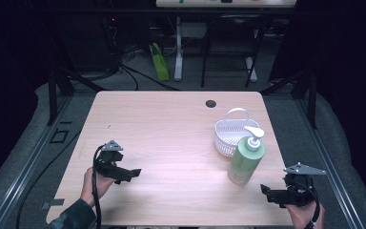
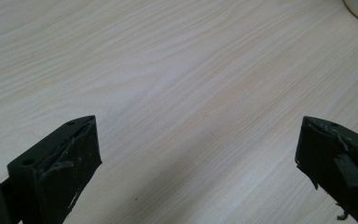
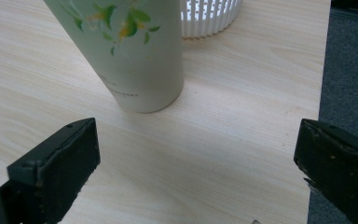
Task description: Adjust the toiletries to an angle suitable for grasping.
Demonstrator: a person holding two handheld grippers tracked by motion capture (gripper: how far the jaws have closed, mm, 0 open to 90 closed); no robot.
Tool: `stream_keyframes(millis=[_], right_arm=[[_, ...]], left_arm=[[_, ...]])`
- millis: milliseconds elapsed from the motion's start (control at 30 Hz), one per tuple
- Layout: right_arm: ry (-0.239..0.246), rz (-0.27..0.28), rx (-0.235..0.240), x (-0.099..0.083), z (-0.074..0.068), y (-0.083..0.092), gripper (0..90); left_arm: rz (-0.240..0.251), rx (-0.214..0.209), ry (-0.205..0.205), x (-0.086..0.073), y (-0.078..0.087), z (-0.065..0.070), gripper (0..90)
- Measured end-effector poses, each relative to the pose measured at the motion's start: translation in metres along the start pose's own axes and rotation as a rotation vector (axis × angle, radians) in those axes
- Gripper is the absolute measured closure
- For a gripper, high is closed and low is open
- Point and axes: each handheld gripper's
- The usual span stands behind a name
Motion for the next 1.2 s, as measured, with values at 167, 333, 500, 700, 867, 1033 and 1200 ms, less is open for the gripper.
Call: stream_keyframes(millis=[167, 333, 500, 700, 867, 1033, 1200], right_arm=[[-0.01, 0.013, 0.004, 0.001, 0.002, 0.001, 0.0], [-0.004, 0.023, 0.005, 0.005, 0.0, 0.001, 0.0], [0.009, 0.032, 0.012, 0.008, -0.004, 0.001, 0.0], [0.005, 0.059, 0.026, 0.01, -0.006, 0.005, 0.0], [0.027, 0.08, 0.029, 0.013, -0.009, 0.008, 0.0], [0.032, 0.111, 0.04, 0.021, -0.013, 0.009, 0.0], [0.037, 0.13, 0.048, 0.026, -0.016, 0.01, 0.0]], left_arm=[[-0.019, -0.005, -0.005, -0.001, -0.002, 0.001, 0.0], [-0.013, -0.005, 0.007, -0.004, 0.0, -0.001, 0.0], [-0.007, -0.001, 0.001, -0.003, 0.0, 0.001, 0.0], [-0.01, -0.009, 0.003, -0.002, -0.002, 0.003, 0.0], [-0.006, -0.007, 0.004, -0.002, -0.002, 0.003, 0.0], [-0.003, -0.007, 0.01, -0.003, -0.002, 0.002, 0.0], [-0.004, -0.018, 0.017, -0.003, -0.003, 0.002, 0.0]])
Point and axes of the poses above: each handheld gripper's, and its own axes: y roughly backward along the jaws, x roughly out of its top, z roughly to its right
